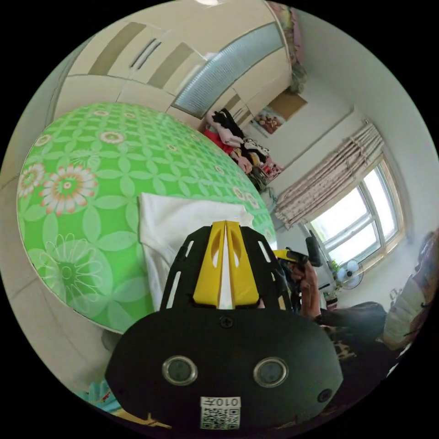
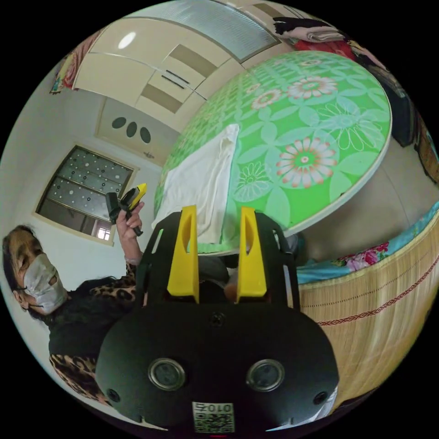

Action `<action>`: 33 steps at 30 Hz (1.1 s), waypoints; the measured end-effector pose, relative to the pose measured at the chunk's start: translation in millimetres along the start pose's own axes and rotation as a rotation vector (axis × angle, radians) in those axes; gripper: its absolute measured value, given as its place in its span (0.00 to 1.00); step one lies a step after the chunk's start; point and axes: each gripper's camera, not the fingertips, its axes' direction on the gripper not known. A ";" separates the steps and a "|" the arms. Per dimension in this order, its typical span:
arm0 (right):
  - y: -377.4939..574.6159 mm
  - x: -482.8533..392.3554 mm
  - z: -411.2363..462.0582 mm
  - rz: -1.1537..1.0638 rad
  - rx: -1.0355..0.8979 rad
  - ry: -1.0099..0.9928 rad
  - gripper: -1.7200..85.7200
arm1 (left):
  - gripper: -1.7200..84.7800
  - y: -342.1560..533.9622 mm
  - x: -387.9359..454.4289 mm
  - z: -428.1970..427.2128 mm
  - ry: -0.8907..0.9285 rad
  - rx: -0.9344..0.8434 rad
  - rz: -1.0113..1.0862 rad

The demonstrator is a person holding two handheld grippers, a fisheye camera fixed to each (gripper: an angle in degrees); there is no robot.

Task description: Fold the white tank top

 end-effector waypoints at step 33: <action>24.2 15.4 8.7 -0.134 -0.160 -0.233 0.07 | 0.02 27.7 84.9 60.5 -0.324 -0.110 0.013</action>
